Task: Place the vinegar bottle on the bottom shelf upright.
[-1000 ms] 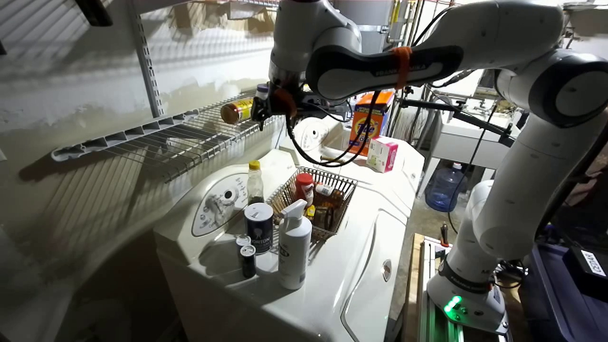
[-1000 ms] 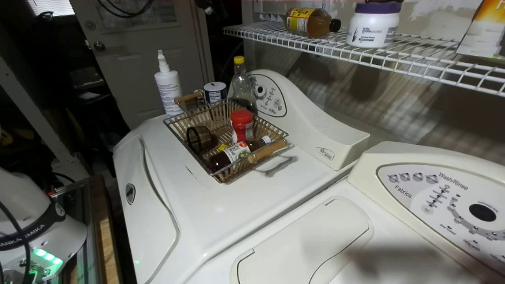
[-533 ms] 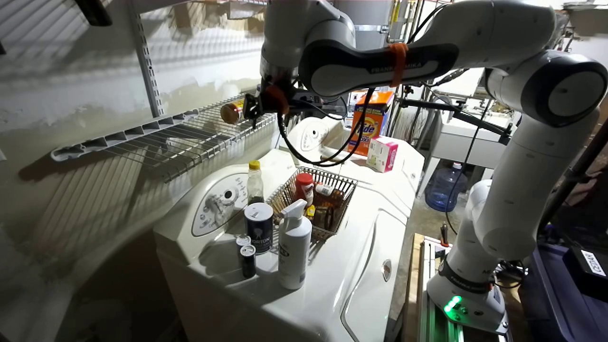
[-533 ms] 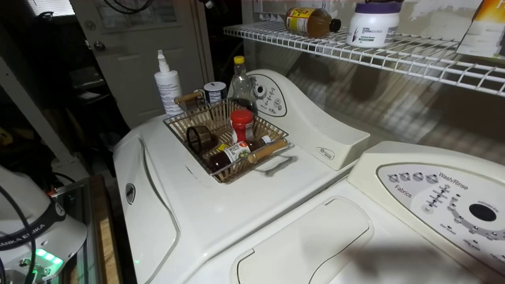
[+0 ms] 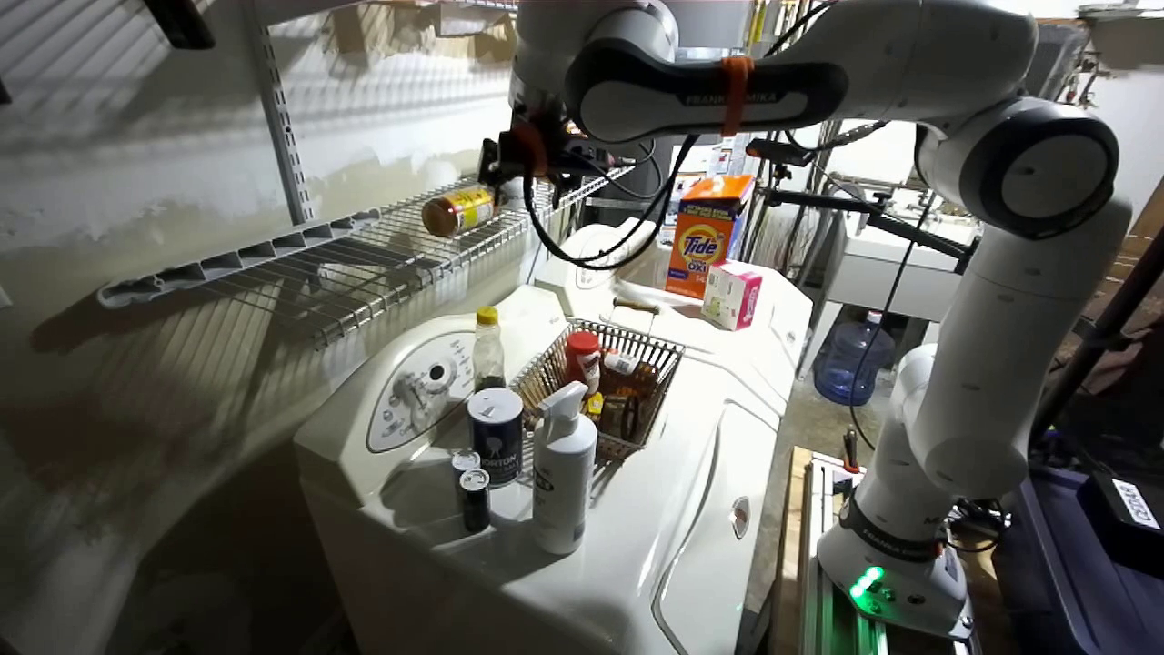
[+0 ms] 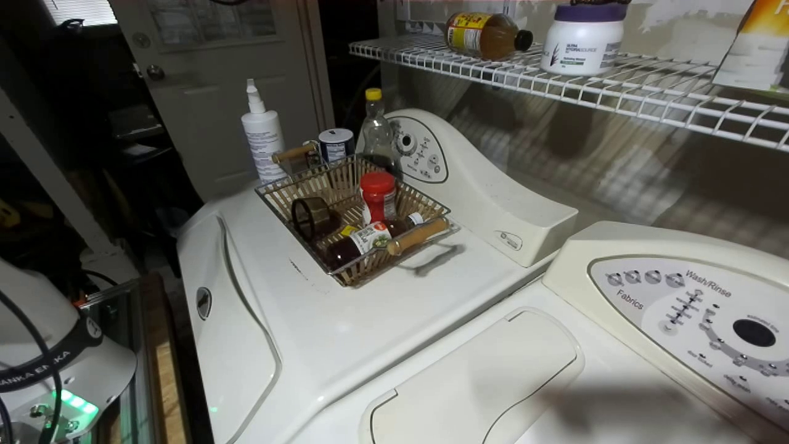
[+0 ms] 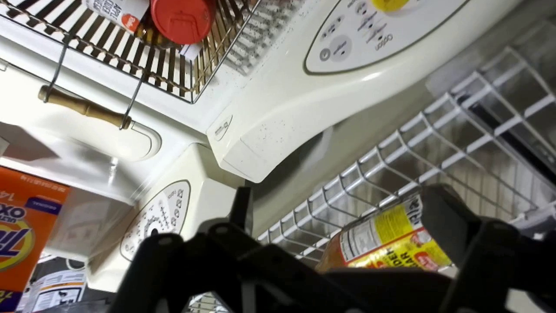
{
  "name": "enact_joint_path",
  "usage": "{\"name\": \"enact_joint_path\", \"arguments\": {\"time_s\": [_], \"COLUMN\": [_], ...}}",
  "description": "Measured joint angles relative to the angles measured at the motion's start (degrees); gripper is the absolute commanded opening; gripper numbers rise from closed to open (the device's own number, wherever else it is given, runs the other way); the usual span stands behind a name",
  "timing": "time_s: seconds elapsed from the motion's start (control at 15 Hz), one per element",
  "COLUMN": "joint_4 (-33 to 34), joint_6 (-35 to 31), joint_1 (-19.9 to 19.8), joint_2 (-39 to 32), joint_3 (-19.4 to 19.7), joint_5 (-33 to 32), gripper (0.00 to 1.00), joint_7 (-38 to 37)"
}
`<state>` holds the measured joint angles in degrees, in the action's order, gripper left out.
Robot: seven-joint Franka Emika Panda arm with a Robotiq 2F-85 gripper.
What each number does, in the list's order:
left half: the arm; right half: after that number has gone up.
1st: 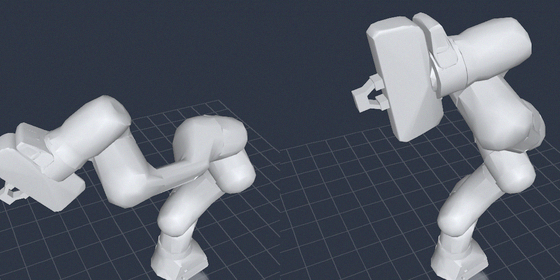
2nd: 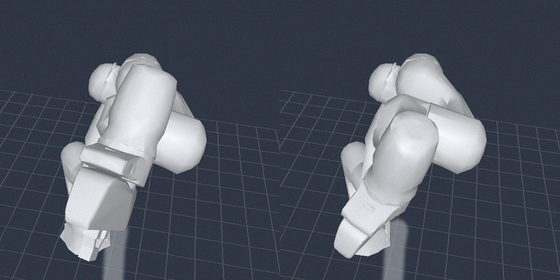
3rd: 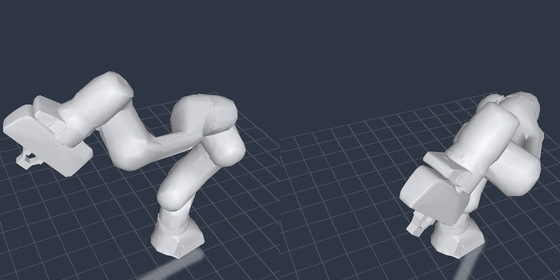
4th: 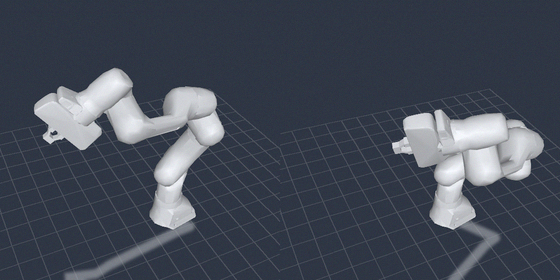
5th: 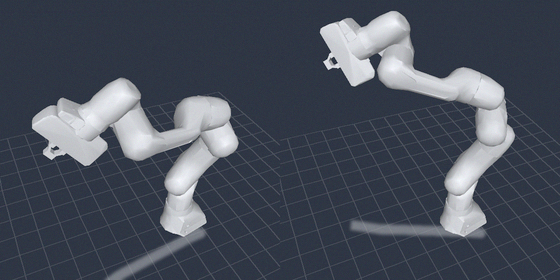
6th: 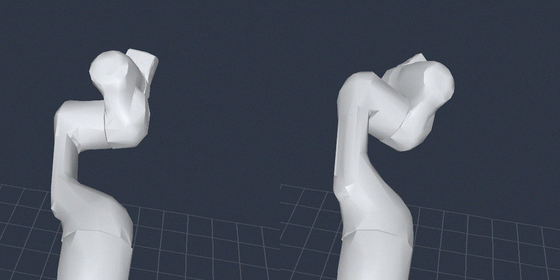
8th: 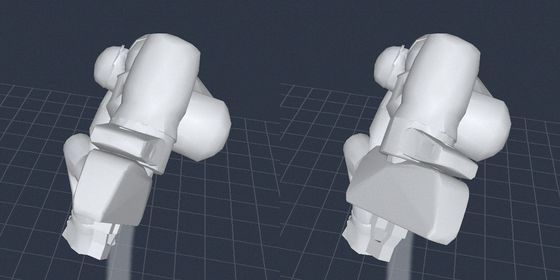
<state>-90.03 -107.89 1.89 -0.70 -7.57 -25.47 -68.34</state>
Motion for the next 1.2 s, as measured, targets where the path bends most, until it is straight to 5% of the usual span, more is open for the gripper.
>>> {"name": "enact_joint_path", "arguments": {"time_s": [0.53,1.2], "joint_4": [16.96,24.22], "joint_6": [7.33,2.81], "joint_1": [-0.85,-4.90], "joint_2": [-11.16,-16.73], "joint_3": [8.01,8.89], "joint_5": [7.29,18.84], "gripper": [1.00,1.00], "joint_7": [-1.11,-9.24]}}
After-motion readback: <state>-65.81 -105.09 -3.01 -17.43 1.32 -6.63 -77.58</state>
